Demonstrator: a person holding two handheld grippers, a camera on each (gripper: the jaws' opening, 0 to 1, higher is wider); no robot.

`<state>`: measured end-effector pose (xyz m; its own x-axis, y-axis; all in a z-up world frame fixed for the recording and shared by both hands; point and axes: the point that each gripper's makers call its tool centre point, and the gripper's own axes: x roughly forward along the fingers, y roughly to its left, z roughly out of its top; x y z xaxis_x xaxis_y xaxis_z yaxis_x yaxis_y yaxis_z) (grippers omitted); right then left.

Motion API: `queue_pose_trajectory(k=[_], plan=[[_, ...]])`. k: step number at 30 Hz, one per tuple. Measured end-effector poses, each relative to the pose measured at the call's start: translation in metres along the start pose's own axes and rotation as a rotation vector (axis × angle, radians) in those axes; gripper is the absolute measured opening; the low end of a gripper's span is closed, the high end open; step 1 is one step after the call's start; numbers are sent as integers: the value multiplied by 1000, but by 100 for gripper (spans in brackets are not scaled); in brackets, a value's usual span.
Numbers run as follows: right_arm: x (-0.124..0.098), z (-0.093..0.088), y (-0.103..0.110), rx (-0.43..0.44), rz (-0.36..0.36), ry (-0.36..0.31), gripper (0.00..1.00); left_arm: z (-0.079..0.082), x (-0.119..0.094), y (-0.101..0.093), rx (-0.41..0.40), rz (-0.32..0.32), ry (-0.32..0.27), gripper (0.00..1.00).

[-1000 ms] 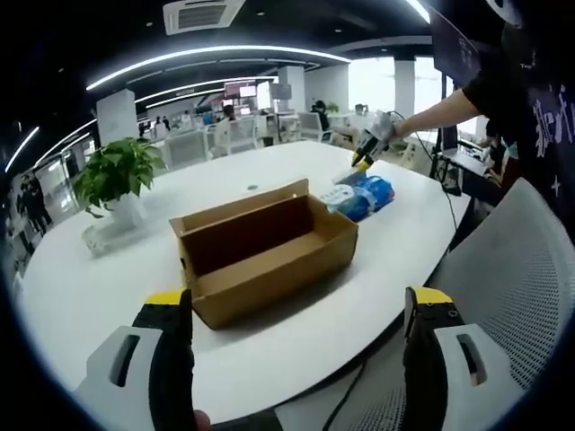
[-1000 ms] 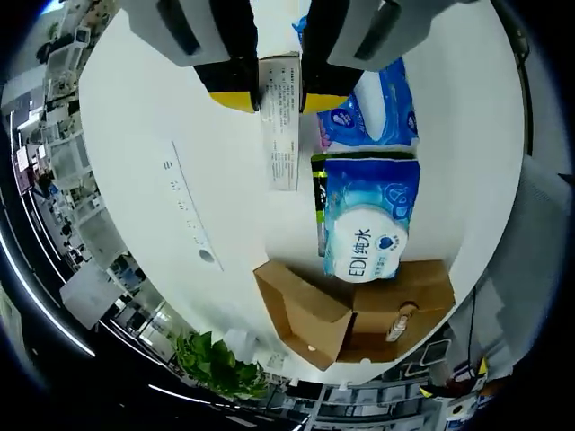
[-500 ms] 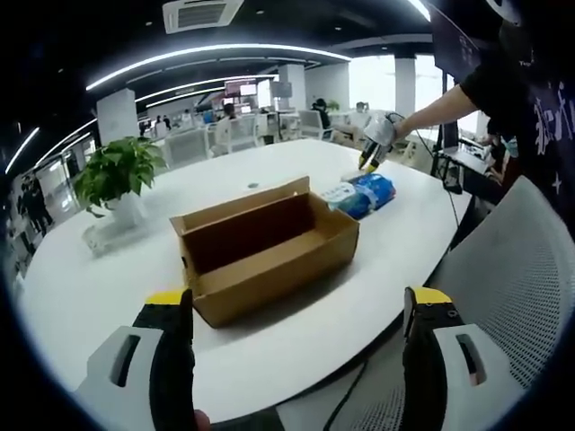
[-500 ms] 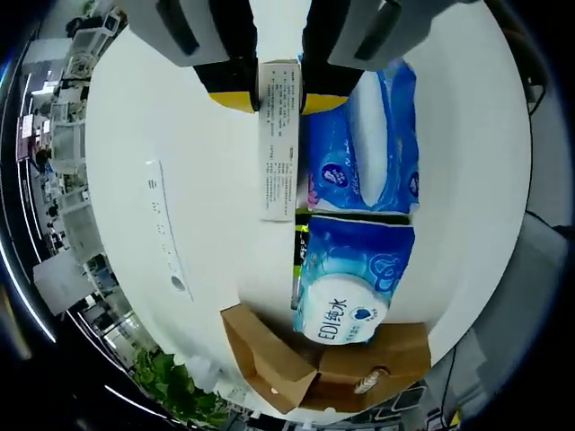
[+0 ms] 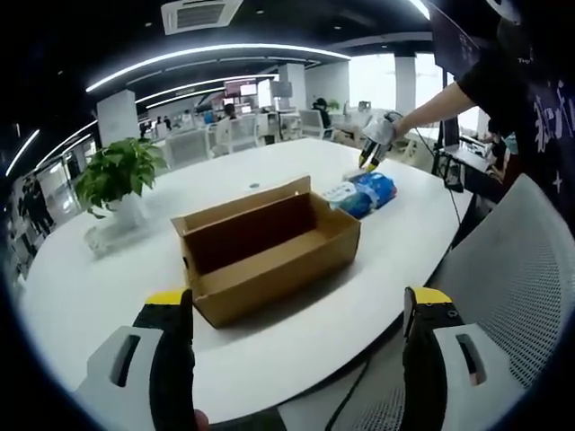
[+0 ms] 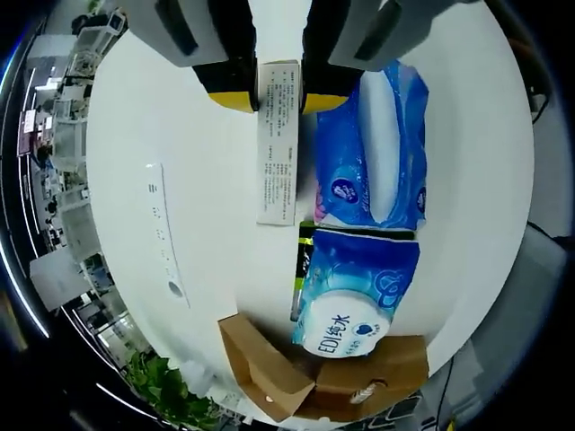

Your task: Operate the shoe box by opening the lid, removing the specified soft item, and placing it in the target area until the item is outside and the box remains undamaged.

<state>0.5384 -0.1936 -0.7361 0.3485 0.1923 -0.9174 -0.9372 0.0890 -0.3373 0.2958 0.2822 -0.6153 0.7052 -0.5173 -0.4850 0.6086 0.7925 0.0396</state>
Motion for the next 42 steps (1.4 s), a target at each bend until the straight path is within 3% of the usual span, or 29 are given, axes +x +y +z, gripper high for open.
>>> queue_pose_trajectory(k=[22, 42], plan=[[9, -7, -6, -26, -6, 44, 16, 1, -1, 3, -4, 15, -10, 96], [12, -3, -11, 41, -11, 39, 17, 1, -3, 5, -9, 22, -12, 96]])
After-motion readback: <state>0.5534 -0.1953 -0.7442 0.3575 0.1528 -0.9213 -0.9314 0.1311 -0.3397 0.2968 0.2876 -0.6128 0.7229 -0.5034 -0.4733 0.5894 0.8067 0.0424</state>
